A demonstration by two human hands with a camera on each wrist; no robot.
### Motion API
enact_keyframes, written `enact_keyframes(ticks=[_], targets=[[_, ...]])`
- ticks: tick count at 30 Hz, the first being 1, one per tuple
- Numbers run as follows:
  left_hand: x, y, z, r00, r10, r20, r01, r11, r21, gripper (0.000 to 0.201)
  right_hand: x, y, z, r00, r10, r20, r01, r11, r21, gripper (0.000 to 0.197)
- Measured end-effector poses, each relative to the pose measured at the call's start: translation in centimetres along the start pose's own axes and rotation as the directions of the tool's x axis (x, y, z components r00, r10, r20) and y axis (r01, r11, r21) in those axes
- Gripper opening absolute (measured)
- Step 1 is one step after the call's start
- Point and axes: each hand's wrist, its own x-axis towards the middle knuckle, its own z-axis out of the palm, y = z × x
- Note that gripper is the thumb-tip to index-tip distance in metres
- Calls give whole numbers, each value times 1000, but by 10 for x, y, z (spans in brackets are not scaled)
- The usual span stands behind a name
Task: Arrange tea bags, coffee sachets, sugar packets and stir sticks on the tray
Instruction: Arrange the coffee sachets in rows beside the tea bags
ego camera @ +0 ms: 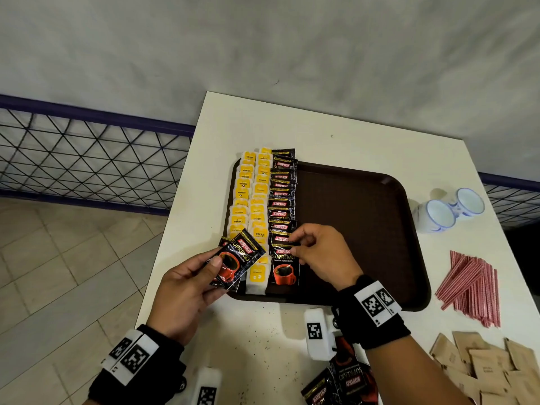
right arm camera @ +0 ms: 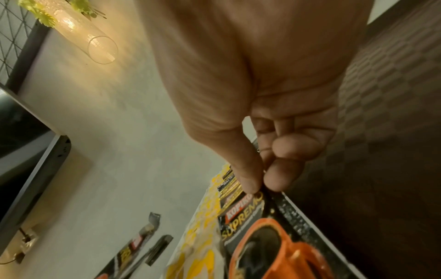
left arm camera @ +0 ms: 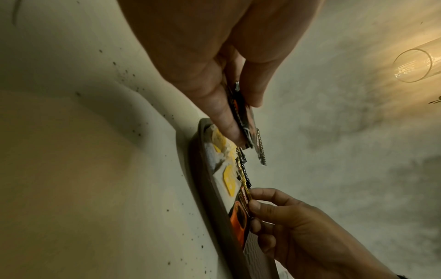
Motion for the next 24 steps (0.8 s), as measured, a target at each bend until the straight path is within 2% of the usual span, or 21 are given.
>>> enact_keyframes(ticks=[10, 16, 21, 22, 24], targets=[[-2, 1, 1, 999, -25, -22, 25, 1000, 16, 38, -4, 2, 4, 999, 31, -29, -30, 999, 43, 20], [-2, 0, 3, 1000, -24, -18, 24, 1000, -1, 27, -7, -4, 5, 998, 59, -26, -56, 994, 93, 17], [-3, 4, 5, 1000, -16, -9, 16, 1000, -13, 37, -9, -3, 2, 996, 51, -68, -44, 994, 104, 16], [-3, 5, 6, 1000, -15, -6, 14, 1000, -16, 43, -10, -3, 1, 995, 45, -93, -35, 994, 102, 15], [-1, 6, 8, 1000, -1, 15, 1, 1000, -18, 69, -12, -5, -2, 990, 31, -137, -15, 993, 115, 11]])
